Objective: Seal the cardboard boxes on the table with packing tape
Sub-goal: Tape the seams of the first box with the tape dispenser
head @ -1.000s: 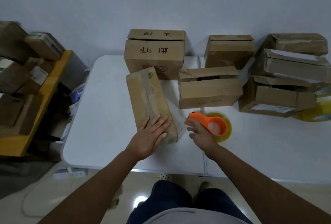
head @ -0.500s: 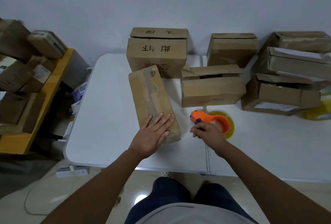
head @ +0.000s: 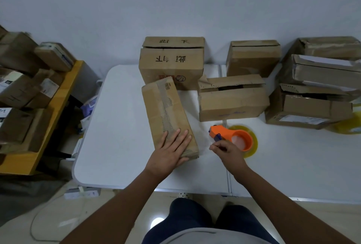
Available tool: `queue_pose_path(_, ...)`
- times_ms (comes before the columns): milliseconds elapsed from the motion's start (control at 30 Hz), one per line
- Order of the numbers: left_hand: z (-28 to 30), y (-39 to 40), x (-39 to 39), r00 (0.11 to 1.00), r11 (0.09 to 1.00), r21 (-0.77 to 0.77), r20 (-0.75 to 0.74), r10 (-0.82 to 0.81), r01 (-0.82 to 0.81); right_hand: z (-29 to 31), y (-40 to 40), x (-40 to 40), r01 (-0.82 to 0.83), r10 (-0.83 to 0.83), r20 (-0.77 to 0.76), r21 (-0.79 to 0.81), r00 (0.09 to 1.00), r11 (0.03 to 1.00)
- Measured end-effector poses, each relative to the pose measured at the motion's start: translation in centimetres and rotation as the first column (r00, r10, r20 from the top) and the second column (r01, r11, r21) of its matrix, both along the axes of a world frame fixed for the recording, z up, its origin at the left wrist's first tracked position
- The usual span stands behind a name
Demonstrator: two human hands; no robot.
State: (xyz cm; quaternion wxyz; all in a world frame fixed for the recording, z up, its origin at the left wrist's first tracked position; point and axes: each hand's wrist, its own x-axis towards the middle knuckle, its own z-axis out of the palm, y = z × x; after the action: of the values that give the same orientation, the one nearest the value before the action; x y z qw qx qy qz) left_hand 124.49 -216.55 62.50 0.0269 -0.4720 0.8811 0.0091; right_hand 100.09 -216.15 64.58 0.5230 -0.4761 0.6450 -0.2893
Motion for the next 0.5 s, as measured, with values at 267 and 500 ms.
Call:
queue_pose_path(267,1.4,-0.4,-4.0,0.966,0.965,-0.060,-0.063,0.250,-0.254,-0.4,0.3,0.4,0.002,-0.002,-0.001,-0.038,1.000,0.999)
queue_pose_path(500,1.1,-0.6,-2.6,0.980,0.982,-0.055,-0.102,0.172,-0.178,-1.2,0.2,1.3,0.048,-0.045,0.039,-0.098,0.998,0.994)
